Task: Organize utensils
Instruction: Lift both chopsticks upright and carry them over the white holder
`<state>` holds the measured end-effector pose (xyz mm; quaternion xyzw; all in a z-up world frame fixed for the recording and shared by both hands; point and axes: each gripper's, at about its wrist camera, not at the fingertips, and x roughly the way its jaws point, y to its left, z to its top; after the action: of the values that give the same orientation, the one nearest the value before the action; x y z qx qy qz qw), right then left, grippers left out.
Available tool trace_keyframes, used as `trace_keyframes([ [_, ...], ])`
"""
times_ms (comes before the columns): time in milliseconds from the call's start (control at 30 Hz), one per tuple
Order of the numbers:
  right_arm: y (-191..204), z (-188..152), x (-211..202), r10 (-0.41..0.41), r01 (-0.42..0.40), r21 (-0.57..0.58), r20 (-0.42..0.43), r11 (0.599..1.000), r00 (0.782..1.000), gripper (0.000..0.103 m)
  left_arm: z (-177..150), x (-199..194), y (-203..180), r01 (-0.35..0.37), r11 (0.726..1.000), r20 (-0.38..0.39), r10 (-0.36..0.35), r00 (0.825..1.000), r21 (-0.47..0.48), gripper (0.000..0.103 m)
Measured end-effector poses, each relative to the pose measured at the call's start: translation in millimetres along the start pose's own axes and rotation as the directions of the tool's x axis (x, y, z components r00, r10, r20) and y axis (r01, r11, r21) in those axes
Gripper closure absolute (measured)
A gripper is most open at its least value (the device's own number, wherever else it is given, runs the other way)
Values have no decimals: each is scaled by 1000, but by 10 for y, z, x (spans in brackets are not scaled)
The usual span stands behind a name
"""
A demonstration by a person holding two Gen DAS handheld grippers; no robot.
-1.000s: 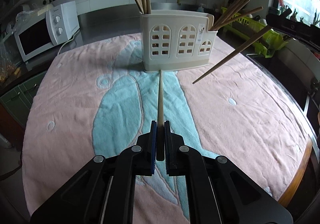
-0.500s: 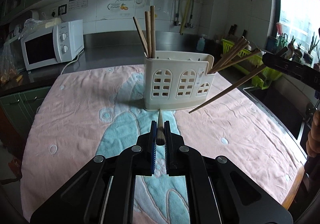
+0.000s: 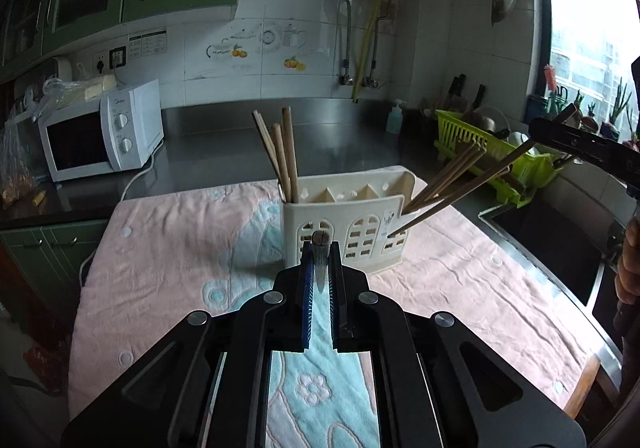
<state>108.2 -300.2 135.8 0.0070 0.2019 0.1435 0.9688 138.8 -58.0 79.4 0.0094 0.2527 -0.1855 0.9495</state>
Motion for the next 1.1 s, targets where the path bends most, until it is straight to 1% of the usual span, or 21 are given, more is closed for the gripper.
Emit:
trace_keyframes([
  [233, -130, 385, -110, -14, 15, -42, 21, 999, 1000, 97, 566, -188, -106, 30, 999, 101, -33, 994, 33, 98],
  [333, -154, 511, -103, -33, 34, -71, 21, 997, 999, 97, 809, -232, -169, 9, 999, 153, -17, 988, 51, 98],
  [400, -169, 564, -55, -38, 38, -81, 5, 996, 999, 97, 943, -214, -192, 5, 999, 167, -14, 986, 52, 98],
  [467, -187, 591, 6, -50, 49, -87, -7, 995, 999, 97, 1038, -145, -221, -18, 998, 170, 8, 985, 58, 98],
  [600, -214, 585, 159, -59, 55, -97, -35, 994, 998, 97, 1133, 9, -230, -46, 998, 162, 36, 986, 53, 98],
  [700, -217, 537, 279, -70, 64, -109, -51, 992, 996, 97, 1202, 10, -191, -31, 999, 162, 26, 986, 30, 98],
  [833, -298, 497, 438, -68, 61, -89, -79, 994, 995, 97, 1275, -92, -196, -30, 999, 196, 21, 980, 43, 98],
  [967, -349, 461, 590, -66, 58, -73, -110, 996, 992, 97, 1346, -131, -226, -49, 998, 227, 37, 973, 50, 98],
  [1100, -374, 398, 765, -70, 60, -74, -151, 995, 986, 97, 1369, -13, -234, -57, 997, 207, 46, 977, 47, 98],
])
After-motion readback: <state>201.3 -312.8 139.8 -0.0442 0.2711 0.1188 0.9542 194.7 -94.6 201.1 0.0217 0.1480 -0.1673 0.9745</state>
